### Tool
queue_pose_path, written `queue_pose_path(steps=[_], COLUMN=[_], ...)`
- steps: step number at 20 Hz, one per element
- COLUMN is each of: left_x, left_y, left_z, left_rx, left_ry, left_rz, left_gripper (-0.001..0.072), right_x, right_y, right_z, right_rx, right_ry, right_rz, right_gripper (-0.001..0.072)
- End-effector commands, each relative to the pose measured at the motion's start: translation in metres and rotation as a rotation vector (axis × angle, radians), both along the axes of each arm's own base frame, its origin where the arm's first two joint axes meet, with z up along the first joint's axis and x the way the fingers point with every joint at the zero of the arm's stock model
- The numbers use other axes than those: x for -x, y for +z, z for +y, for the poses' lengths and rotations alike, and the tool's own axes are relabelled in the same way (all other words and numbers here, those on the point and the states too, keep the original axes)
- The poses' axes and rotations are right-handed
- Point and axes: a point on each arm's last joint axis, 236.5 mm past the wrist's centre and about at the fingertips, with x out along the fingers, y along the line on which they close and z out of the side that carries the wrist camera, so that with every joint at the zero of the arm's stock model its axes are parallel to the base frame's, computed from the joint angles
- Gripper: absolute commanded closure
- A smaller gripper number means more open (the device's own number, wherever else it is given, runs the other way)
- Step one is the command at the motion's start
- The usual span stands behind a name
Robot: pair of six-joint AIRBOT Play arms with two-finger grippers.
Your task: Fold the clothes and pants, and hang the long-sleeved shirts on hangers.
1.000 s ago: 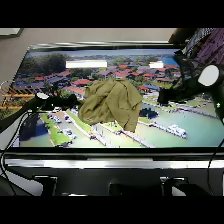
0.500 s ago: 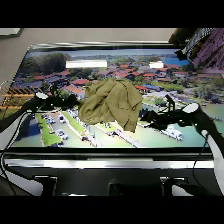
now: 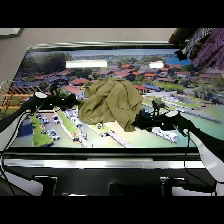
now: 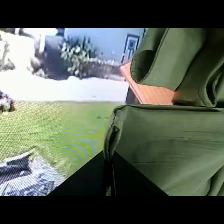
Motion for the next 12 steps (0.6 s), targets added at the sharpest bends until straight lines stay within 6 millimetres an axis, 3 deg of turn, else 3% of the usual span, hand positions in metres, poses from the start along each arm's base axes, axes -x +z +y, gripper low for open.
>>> queue_pose_path(steps=[1,3,4,5,7,9,10,12], left_x=[-0.008,-0.021,-0.029,-0.035,-0.039,-0.022,-0.003,0.050], left_y=[0.031,0.083,0.122,0.163,0.264,0.376,0.434,0.529], left_z=[0.010,0.019,0.022,0.026,0.031,0.034,0.035,0.033], left_rx=[-0.003,-0.011,-0.016,-0.034,-0.092,-0.148,-0.171,-0.205], left_ry=[0.019,0.028,0.026,0.022,0.012,0.014,0.021,0.034], left_rz=[-0.066,-0.177,-0.258,-0.348,-0.570,-0.812,-0.937,-1.148], left_gripper=[0.0685,0.0686,0.0686,0.0686,0.0686,0.0685,0.0685,0.0684], right_x=[-0.025,-0.063,-0.082,-0.098,-0.119,-0.114,-0.101,-0.057], right_y=[0.039,0.105,0.148,0.192,0.296,0.398,0.451,0.538], right_z=[0.012,0.013,0.012,0.010,0.001,-0.010,-0.017,-0.032], right_rx=[-0.050,-0.060,-0.050,-0.041,-0.002,0.045,0.070,0.128], right_ry=[0.007,-0.013,-0.015,-0.022,-0.039,-0.064,-0.083,-0.112], right_rz=[-0.105,-0.260,-0.364,-0.457,-0.685,-0.902,-1.018,-1.219], right_gripper=[0.0680,0.0680,0.0680,0.0680,0.0680,0.0680,0.0680,0.0680])
